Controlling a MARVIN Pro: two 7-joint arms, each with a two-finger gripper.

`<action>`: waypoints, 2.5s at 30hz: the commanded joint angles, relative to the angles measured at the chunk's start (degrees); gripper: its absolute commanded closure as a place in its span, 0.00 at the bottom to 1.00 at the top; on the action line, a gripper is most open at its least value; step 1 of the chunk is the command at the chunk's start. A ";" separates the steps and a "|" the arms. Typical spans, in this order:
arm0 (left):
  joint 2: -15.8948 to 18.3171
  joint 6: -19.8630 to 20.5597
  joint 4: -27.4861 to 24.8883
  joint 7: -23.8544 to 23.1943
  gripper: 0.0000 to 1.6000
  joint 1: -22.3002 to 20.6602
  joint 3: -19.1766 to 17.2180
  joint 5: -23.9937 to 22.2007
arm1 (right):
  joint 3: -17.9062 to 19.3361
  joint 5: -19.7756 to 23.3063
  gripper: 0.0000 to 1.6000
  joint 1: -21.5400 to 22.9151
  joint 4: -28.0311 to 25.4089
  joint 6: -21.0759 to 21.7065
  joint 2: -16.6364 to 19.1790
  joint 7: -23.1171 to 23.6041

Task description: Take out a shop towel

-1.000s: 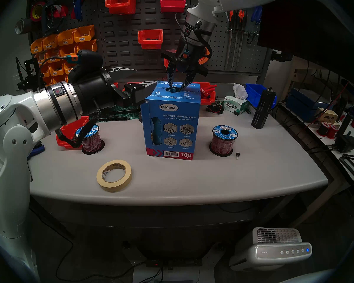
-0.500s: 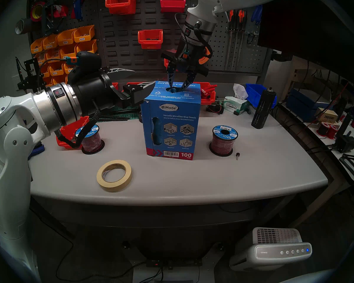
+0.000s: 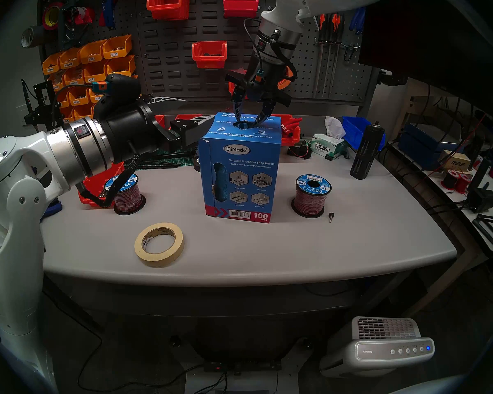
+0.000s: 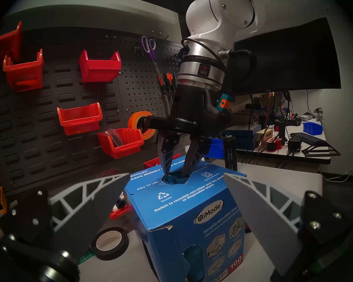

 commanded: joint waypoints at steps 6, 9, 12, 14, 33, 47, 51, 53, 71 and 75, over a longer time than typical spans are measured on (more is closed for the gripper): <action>-0.41 -0.89 -0.46 -0.22 0.00 -0.42 -1.12 0.60 | -0.33 -0.05 0.53 1.45 0.91 0.13 -0.74 3.41; -0.55 -0.91 -0.47 -0.35 0.00 -0.35 -1.20 0.83 | -0.51 -0.09 0.52 1.40 0.79 0.13 -0.97 3.43; -0.69 -0.92 -0.48 -0.51 0.00 -0.26 -1.31 1.11 | -0.72 -0.11 0.47 1.26 0.70 0.13 -1.20 3.44; -0.80 -0.92 -0.48 -0.62 0.00 -0.20 -1.38 1.28 | -0.87 -0.13 0.44 1.15 0.66 0.13 -1.35 3.42; -1.83 -0.86 -0.29 -1.60 0.00 0.66 -1.94 2.94 | -2.09 -0.05 0.59 0.22 1.16 0.13 -2.19 3.07; -2.53 -0.85 0.00 -2.24 0.00 1.19 -2.37 3.96 | -2.43 0.17 0.52 -0.62 1.70 0.13 -2.59 2.88; -2.74 -0.84 0.17 -2.44 0.00 1.39 -2.43 4.27 | -2.48 0.28 0.56 -0.81 2.00 0.13 -2.65 2.82; -2.85 -0.84 0.24 -2.54 0.00 1.48 -2.46 4.43 | -2.53 0.31 0.69 -0.88 2.12 0.13 -2.66 2.82; -3.85 -0.94 0.57 -3.54 0.00 2.09 -2.84 5.83 | -3.07 0.71 1.00 -0.45 3.53 0.13 -2.22 2.78; -4.01 -0.98 0.53 -3.74 0.00 2.10 -2.90 6.04 | -3.14 0.79 1.00 0.01 3.83 0.13 -2.10 2.79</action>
